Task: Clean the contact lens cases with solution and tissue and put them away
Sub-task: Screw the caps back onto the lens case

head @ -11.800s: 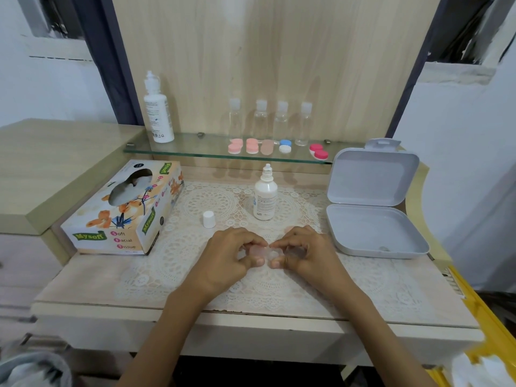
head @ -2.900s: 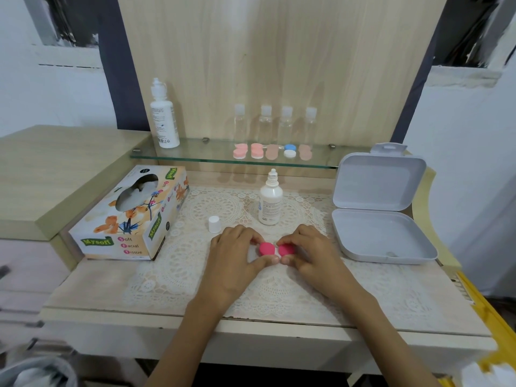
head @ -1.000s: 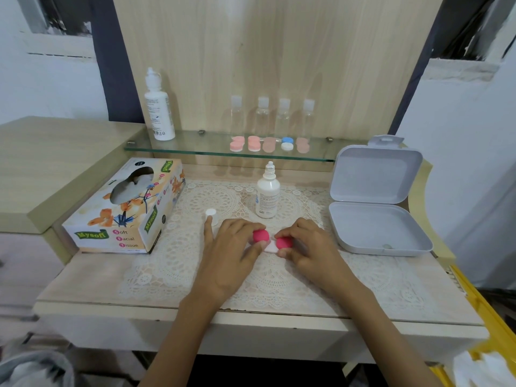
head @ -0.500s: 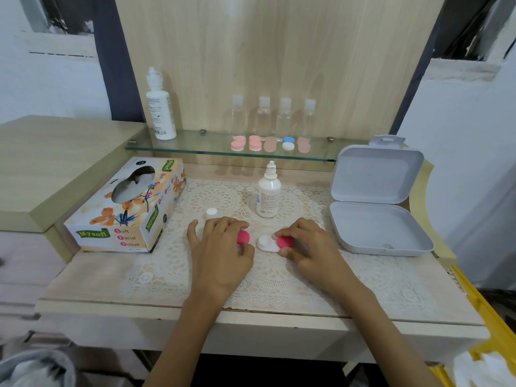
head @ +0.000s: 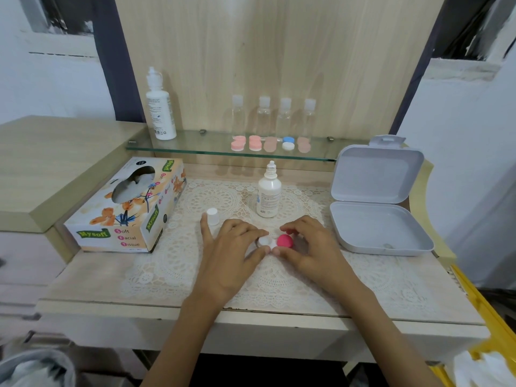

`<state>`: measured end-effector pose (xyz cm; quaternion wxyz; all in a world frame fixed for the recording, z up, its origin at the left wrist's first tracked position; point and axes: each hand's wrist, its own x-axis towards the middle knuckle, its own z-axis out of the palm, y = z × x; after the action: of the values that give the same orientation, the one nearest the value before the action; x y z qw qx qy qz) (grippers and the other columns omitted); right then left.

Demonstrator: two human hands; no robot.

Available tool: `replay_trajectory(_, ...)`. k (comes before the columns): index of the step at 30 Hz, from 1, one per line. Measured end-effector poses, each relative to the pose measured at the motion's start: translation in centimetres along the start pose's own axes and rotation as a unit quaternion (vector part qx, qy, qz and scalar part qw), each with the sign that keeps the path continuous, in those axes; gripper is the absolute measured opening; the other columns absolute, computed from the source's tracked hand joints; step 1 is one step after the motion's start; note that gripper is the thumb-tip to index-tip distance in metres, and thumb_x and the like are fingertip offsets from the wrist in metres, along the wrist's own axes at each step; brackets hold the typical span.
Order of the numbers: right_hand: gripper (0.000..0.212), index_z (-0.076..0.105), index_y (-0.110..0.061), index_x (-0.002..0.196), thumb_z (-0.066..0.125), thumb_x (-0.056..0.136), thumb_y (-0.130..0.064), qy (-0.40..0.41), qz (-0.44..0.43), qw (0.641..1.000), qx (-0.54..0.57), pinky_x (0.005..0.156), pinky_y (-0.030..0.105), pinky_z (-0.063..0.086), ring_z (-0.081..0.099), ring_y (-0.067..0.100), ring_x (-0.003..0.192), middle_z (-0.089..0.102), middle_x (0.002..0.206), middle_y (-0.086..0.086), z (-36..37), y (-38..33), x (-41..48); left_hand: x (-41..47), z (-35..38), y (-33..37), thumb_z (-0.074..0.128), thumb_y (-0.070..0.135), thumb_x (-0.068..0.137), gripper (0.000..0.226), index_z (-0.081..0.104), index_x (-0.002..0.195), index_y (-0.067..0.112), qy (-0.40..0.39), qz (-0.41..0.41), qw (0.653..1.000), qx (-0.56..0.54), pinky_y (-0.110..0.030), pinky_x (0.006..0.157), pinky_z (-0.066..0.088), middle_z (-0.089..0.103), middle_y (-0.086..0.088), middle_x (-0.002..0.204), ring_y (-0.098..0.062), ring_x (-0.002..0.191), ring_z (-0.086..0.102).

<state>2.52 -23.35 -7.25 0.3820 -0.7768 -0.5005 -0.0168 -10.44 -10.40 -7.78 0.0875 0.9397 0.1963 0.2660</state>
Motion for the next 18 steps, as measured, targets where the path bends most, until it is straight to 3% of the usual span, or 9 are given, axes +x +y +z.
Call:
replay_trajectory(5, 0.027, 0.065, -0.017, 0.090, 0.076, 0.075, -0.038, 0.001, 0.003, 1.000, 0.005, 0.074, 0.013, 0.037, 0.050, 0.004, 0.087, 0.057, 0.087, -0.009, -0.03, 0.10, 0.16, 0.05, 0.03, -0.11, 0.030, 0.064, 0.083, 0.048, 0.063, 0.109, 0.042, 0.007, -0.001, 1.000, 0.000, -0.052, 0.111, -0.012, 0.060, 0.025, 0.104, 0.000, 0.113, 0.045)
replay_trajectory(10, 0.016, 0.068, -0.013, 0.095, 0.073, 0.080, -0.015, -0.011, -0.025, 1.000, -0.012, 0.072, 0.006, 0.031, 0.044, -0.004, 0.085, 0.050, 0.084, -0.014, 0.04, 0.08, 0.31, 0.13, 0.09, -0.15, 0.029, 0.064, 0.082, 0.050, 0.065, 0.109, 0.042, 0.011, 0.003, 1.000, -0.008, -0.053, 0.112, -0.008, 0.061, 0.024, 0.102, -0.001, 0.110, 0.046)
replay_trajectory(15, 0.034, 0.067, -0.016, 0.107, 0.058, 0.080, 0.002, -0.029, -0.040, 0.999, -0.007, 0.079, 0.011, 0.037, 0.049, 0.002, 0.091, 0.057, 0.091, -0.009, 0.21, 0.04, -0.15, 0.20, 0.21, -0.17, 0.029, 0.065, 0.081, 0.052, 0.065, 0.109, 0.040, 0.014, 0.003, 1.000, -0.013, -0.053, 0.112, -0.007, 0.061, 0.024, 0.101, -0.002, 0.110, 0.047)
replay_trajectory(18, 0.040, 0.059, -0.026, 0.111, 0.056, 0.078, -0.004, -0.037, -0.030, 0.999, 0.008, 0.085, 0.022, 0.043, 0.050, 0.005, 0.098, 0.059, 0.101, -0.011, 0.11, 0.01, -0.44, 0.16, 0.11, -0.09, 0.028, 0.065, 0.081, 0.054, 0.065, 0.109, 0.039, 0.016, 0.002, 1.000, -0.018, -0.051, 0.112, -0.010, 0.061, 0.023, 0.103, -0.003, 0.110, 0.046)
